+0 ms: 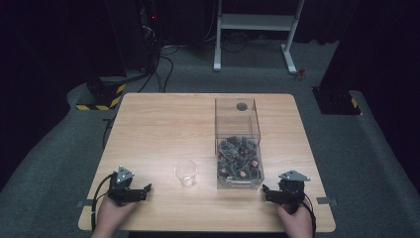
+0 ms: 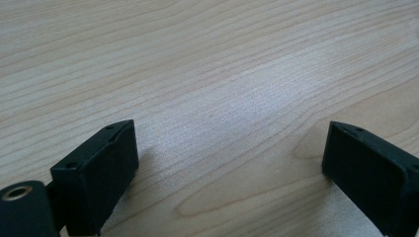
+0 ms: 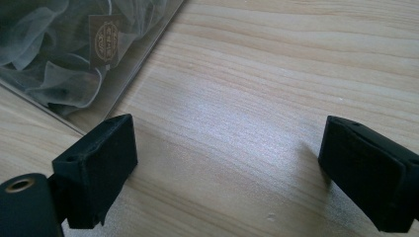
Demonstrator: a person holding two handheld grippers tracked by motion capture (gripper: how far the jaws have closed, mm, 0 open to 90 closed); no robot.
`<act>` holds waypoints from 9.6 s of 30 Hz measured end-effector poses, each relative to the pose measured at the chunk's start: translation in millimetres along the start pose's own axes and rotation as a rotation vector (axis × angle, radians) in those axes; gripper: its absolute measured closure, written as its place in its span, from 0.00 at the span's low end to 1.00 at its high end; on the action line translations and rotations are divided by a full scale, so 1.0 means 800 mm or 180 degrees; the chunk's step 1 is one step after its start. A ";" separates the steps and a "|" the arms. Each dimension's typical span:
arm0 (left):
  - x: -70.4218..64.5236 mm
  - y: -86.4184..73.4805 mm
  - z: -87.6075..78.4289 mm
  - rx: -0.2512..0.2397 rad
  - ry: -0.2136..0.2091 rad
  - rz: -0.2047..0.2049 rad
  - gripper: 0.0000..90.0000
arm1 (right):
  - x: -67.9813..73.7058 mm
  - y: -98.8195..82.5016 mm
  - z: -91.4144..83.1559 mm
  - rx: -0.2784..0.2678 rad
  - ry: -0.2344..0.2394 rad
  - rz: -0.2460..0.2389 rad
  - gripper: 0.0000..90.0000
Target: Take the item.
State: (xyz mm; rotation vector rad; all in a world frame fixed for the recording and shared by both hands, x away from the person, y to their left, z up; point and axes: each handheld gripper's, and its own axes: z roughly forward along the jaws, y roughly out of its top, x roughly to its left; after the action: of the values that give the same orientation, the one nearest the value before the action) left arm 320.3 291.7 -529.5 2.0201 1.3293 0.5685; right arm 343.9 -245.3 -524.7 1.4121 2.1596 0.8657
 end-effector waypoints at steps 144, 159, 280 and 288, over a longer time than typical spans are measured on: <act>-0.173 0.199 -0.009 -0.0629 -0.1180 0.0687 0.31 | 0.001 -0.003 -0.003 -0.0006 -0.0013 0.0009 0.09; -0.199 0.221 0.008 -0.0559 -0.1258 0.0742 0.33 | 0.001 -0.003 -0.003 -0.0004 -0.0012 -0.0008 0.09; -0.149 0.194 -0.043 -0.1121 -0.1122 0.0395 1.00 | 0.001 -0.004 -0.003 -0.0004 0.0010 -0.0011 0.09; -0.141 0.182 -0.048 -0.1114 -0.1074 0.0383 1.00 | 0.001 -0.004 -0.003 -0.0004 0.0011 -0.0013 0.09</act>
State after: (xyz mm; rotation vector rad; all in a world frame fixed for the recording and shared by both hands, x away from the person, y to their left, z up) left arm 344.1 158.1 -399.3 1.8144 0.8484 0.4519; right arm 340.0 -246.4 -524.8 1.4062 2.1631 0.8684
